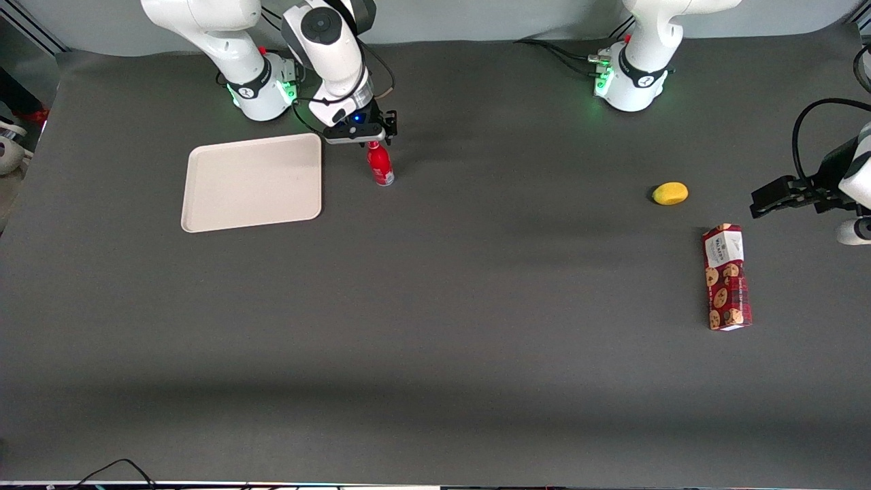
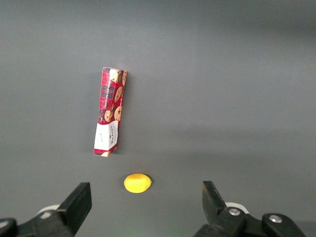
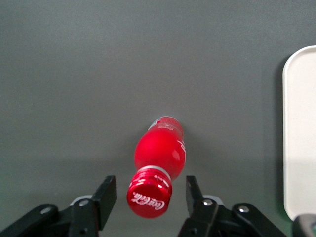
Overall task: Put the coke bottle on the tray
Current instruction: 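Lower the right gripper around the bottle and close on it, then carry the held bottle onto the white tray with the right gripper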
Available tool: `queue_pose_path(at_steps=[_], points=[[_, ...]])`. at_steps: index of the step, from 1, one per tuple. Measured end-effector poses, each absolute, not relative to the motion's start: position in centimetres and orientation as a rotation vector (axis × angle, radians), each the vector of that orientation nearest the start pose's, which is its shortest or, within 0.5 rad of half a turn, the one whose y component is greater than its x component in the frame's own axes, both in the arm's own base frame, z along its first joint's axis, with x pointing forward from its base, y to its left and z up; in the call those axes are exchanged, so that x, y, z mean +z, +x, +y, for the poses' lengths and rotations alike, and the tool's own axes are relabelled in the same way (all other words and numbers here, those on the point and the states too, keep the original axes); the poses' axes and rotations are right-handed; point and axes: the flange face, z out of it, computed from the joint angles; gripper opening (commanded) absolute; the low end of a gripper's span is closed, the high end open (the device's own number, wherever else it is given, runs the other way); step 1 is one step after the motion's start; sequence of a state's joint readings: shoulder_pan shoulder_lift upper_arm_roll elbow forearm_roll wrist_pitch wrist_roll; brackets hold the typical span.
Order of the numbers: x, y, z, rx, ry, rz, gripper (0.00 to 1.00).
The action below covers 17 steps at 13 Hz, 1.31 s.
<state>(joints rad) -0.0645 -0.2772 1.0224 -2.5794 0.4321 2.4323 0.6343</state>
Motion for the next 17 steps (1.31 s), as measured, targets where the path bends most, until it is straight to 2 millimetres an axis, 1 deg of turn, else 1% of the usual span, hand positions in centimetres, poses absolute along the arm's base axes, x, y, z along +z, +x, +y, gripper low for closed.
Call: queue_pose_path(at_steps=[2, 4, 9, 10, 15, 16, 17], points=[[31.3, 26.1, 34.9, 0.007, -3.083, 0.029, 0.61], [31.3, 26.2, 34.8, 0.007, -3.083, 0.033, 0.53], [31.4, 26.4, 34.8, 0.0, -3.086, 0.029, 0.02], [31.4, 26.4, 34.8, 0.0, -3.086, 0.029, 0.0], [31.6, 26.4, 34.8, 0.004, -3.09, 0.029, 0.0], [31.9, 26.5, 34.8, 0.017, -3.098, 0.032, 0.0], [32.8, 27.0, 34.5, 0.029, -3.112, 0.035, 0.0]])
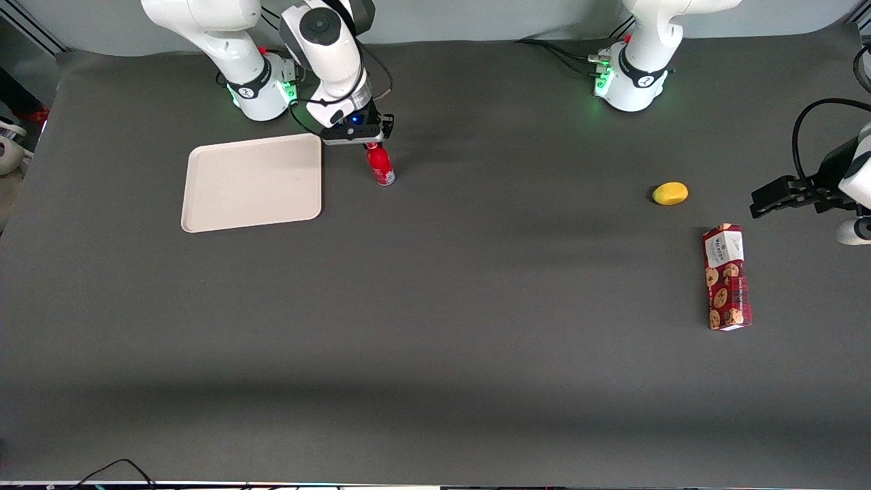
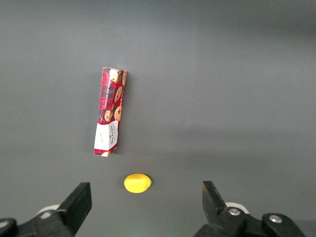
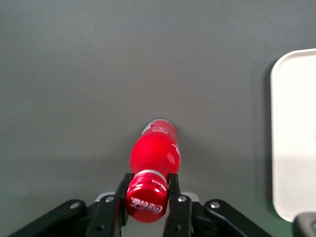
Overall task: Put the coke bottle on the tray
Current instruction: 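Carry the held bottle onto the white tray with the right gripper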
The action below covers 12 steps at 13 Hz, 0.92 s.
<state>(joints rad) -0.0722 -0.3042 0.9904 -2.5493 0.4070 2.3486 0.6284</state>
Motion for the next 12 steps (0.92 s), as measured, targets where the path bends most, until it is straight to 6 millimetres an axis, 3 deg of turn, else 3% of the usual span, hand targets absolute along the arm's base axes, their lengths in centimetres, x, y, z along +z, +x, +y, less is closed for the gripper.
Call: queue_pose_path(at_steps=[2, 6, 9, 12], points=[[36.0, 29.9, 32.3, 0.026, -3.156, 0.011, 0.0], [42.2, 36.2, 23.8, 0.059, -3.17, -0.1, 0.0], [44.9, 39.0, 13.6, 0.115, -3.146, -0.222, 0.0], [45.6, 39.2, 3.9, 0.167, -3.158, -0.296, 0.0]])
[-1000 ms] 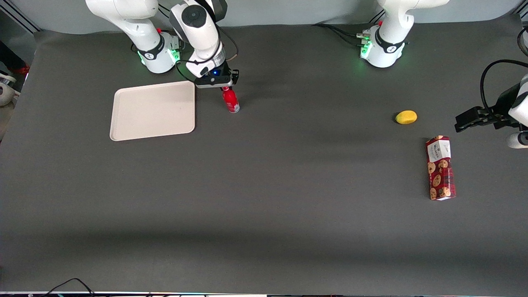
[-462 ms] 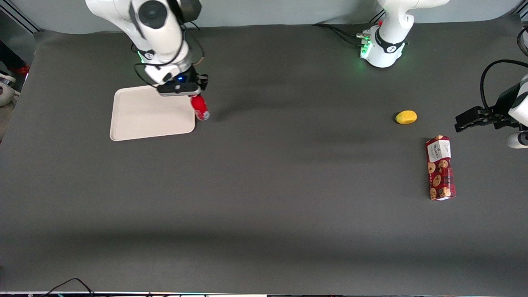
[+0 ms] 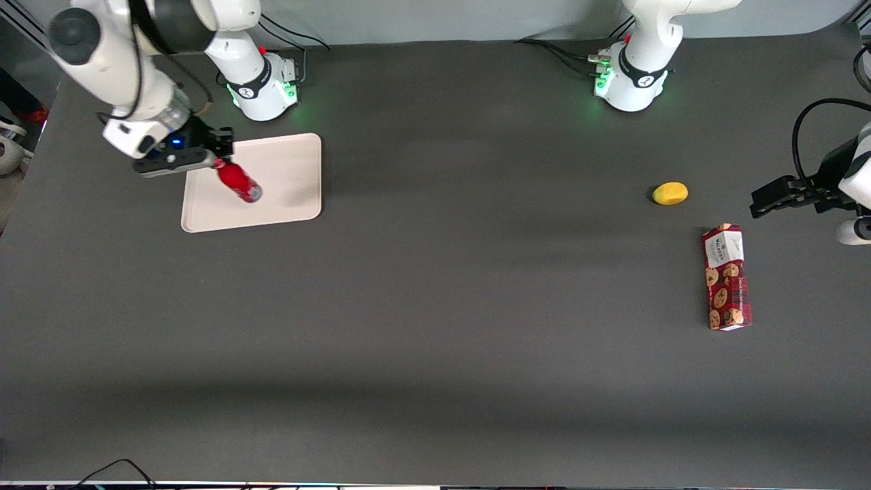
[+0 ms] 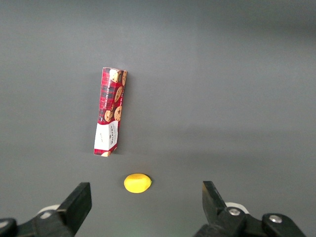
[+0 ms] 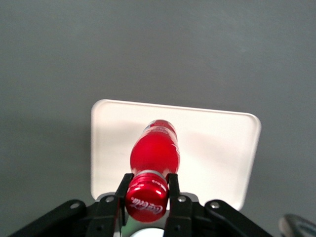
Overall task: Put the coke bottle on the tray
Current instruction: 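Carry the held bottle onto the white tray with the right gripper, then lower the bottle onto the tray and open the right gripper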
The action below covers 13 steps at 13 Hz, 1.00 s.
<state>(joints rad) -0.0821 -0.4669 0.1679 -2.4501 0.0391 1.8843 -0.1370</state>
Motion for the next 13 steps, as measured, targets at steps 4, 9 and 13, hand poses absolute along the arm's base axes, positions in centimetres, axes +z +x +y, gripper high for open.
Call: queue_pose_path(at_steps=[4, 9, 13], points=[[42.6, 37.4, -8.2, 0.247, -3.136, -0.28, 0.0], [34.7, 35.4, -12.9, 0.261, -3.136, -0.268, 0.0], [32.3, 35.3, -13.9, 0.319, -3.11, -0.252, 0.0]])
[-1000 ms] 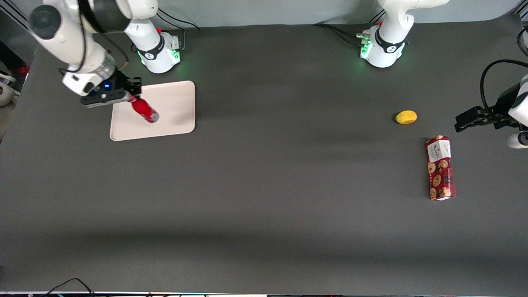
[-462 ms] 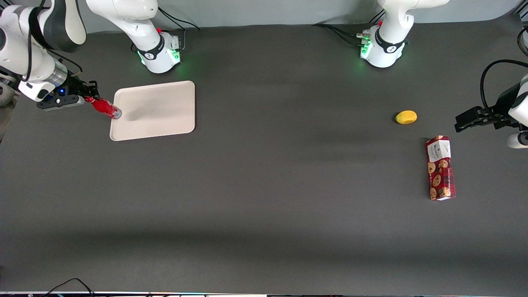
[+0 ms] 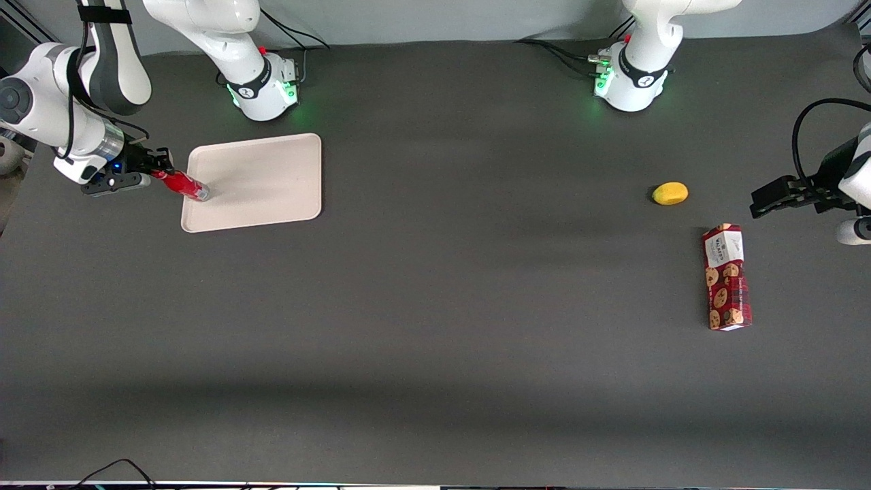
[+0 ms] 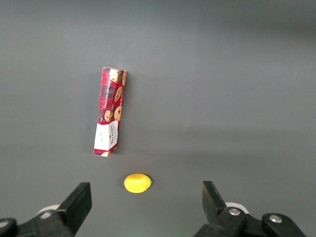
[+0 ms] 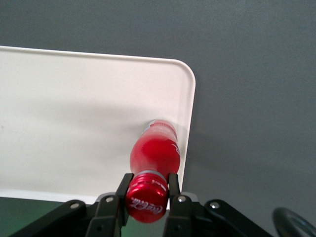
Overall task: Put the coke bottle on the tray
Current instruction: 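Lower the bottle onto the tray and open the right gripper, then withdraw the right gripper from the bottle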
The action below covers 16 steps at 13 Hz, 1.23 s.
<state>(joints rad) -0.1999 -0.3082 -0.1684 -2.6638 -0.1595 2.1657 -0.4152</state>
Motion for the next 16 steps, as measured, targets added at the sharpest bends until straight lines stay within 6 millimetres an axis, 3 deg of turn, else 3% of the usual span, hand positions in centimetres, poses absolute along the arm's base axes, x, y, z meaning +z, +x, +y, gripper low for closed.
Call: queue_pose_path(at_steps=[1, 2, 3, 5, 9, 11, 13, 16], points=[[32.3, 35.3, -13.9, 0.32, -3.11, -0.252, 0.09], [32.3, 35.3, -13.9, 0.32, -3.11, -0.252, 0.32], [32.2, 35.3, -13.9, 0.322, -3.109, -0.252, 0.71], [32.1, 35.2, -13.9, 0.327, -3.107, -0.252, 1.0], [32.2, 35.5, -13.9, 0.324, -3.108, -0.247, 1.0], [33.9, 36.9, -13.7, 0.283, -3.12, -0.252, 1.0], [37.6, 39.7, -12.3, 0.208, -3.125, -0.272, 1.0], [44.9, 44.2, -9.1, 0.016, -3.128, -0.309, 1.0]])
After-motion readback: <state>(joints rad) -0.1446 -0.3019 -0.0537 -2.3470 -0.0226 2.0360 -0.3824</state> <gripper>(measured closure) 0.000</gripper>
